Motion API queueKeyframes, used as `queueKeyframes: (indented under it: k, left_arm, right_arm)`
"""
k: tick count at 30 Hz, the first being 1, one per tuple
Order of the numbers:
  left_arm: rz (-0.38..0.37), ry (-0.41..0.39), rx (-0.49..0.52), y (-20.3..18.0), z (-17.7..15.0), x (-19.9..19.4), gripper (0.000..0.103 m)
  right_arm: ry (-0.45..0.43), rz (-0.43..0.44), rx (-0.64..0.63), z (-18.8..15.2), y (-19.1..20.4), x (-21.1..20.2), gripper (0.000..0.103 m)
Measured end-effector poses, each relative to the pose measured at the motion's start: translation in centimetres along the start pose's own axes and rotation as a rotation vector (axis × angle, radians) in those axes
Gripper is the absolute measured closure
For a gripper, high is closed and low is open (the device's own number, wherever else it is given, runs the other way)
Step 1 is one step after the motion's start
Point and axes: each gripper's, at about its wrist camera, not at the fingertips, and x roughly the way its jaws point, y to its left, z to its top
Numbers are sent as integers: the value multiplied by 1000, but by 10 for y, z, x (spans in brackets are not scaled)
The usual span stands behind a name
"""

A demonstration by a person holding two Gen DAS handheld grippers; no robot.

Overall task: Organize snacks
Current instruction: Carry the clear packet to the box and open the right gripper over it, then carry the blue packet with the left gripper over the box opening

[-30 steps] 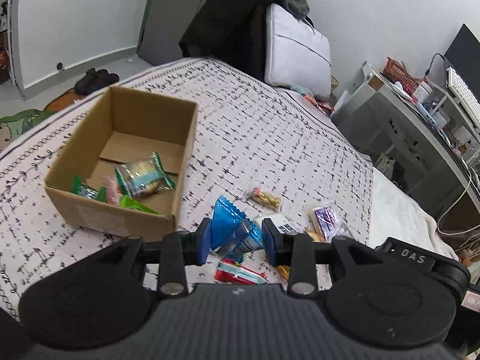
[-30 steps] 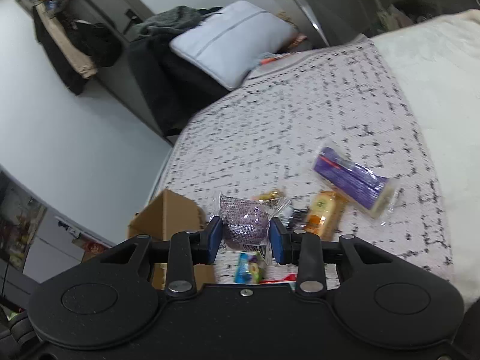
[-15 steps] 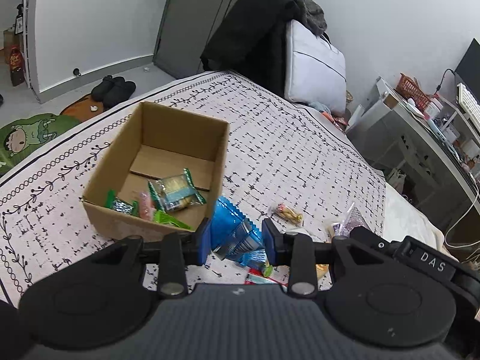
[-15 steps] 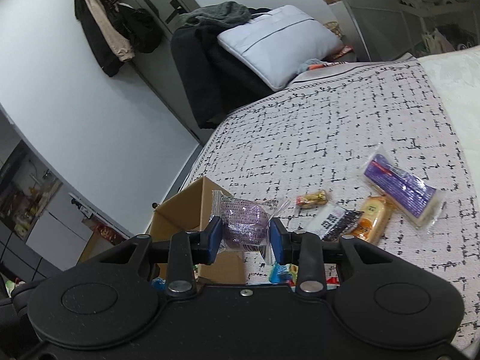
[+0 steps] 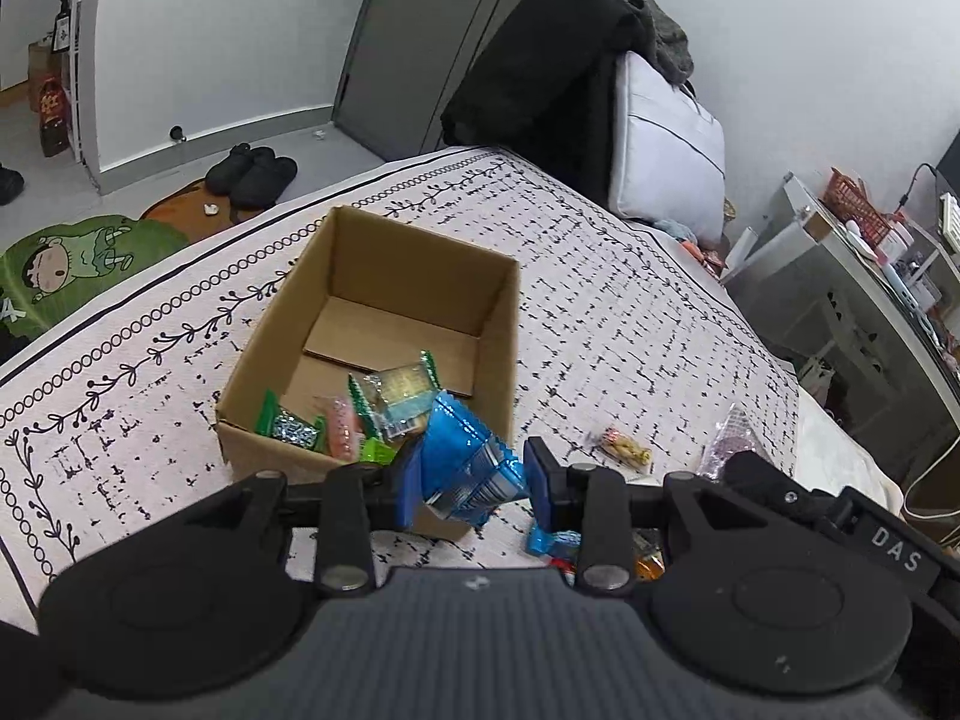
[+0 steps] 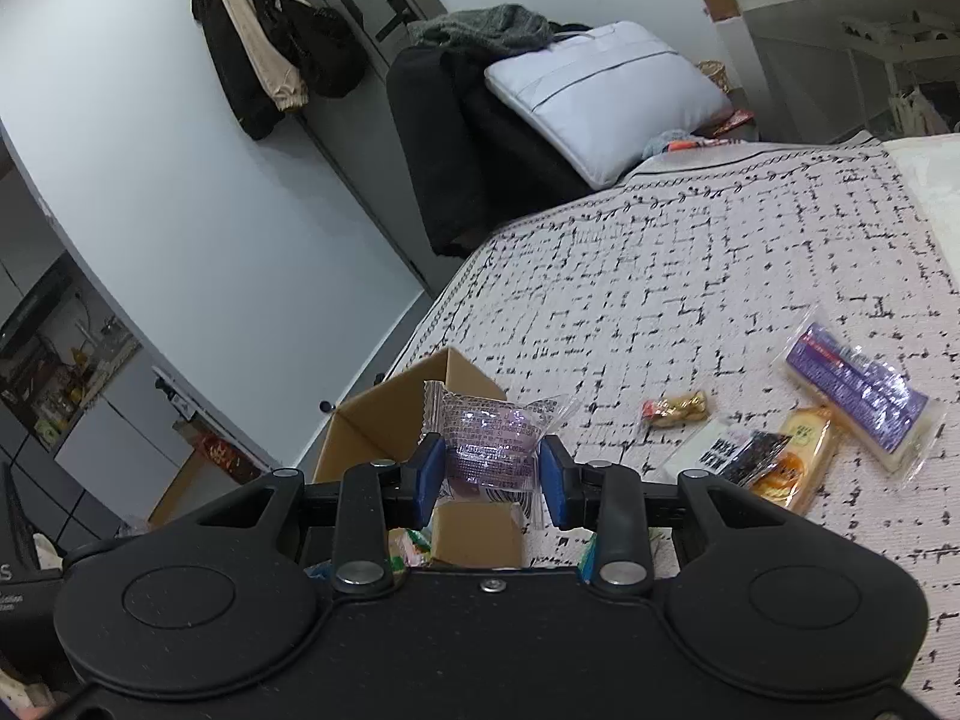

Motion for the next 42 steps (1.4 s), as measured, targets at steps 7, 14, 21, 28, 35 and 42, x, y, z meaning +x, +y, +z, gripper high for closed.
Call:
queueKeyframes:
  k: [7,14,21,28,35,42]
  left_arm:
    - [12,17,-39,20,4,13,68]
    - [17,14,-61,36,9,22,68]
    - [5,19,-82,50,19,33,68]
    - [18,59,-102,61,25,38,71]
    - [63,50,-155,75,16,18,64]
    - [91,134,-211,84,1,26,53]
  right_arm:
    - [37,6,-6,-8,8,18,69]
    - [61,13,-15,-15,21,38,69]
    - [67,60,-15,-16,36,51,69]
    - [110,85,-14,-24,46,66,57]
    - [81,79,22,-19,43,50,53]
    - [119,20,18,-23,37,43,53]
